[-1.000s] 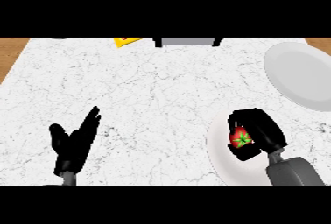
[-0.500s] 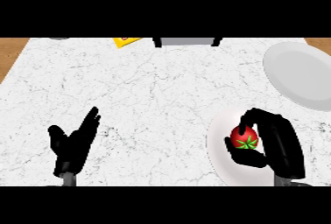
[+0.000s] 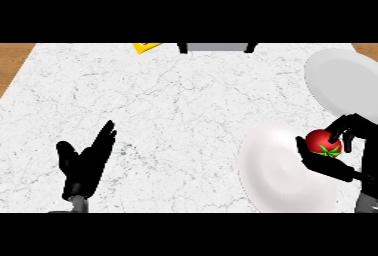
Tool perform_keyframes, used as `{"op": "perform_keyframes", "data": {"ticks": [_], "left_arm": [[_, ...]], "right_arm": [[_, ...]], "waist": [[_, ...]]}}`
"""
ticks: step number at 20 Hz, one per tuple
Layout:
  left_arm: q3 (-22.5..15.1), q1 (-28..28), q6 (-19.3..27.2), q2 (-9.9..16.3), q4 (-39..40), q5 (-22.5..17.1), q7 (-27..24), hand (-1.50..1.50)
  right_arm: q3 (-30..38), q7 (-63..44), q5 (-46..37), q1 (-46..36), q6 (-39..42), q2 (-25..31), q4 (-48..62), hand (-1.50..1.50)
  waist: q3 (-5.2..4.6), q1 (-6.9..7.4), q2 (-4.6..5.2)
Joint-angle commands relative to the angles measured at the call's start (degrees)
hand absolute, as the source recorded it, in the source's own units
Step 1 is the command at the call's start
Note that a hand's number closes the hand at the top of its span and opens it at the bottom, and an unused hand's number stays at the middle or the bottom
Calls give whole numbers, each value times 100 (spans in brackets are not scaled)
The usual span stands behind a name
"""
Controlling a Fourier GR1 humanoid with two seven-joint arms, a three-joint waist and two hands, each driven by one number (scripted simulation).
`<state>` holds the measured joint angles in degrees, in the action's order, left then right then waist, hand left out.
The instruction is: Pick the tomato from the plate and place it in the plate
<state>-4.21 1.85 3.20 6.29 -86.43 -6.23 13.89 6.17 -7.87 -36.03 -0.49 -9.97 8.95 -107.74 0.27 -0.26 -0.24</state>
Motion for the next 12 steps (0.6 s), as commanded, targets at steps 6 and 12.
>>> {"op": "perform_keyframes", "data": {"ticks": [6,12], "left_arm": [[178,-292,-142,39,506,-47,-2,0],[-139,-91,-84,-141,312,156,-59,0]], "right_arm": [[1596,1417,1039,-1369,-486,775,2519,150],[2307,2461,1168,-2557,-1126,1403,4912,150]], "waist": [[-21,81,50],[-12,213,85]]}}
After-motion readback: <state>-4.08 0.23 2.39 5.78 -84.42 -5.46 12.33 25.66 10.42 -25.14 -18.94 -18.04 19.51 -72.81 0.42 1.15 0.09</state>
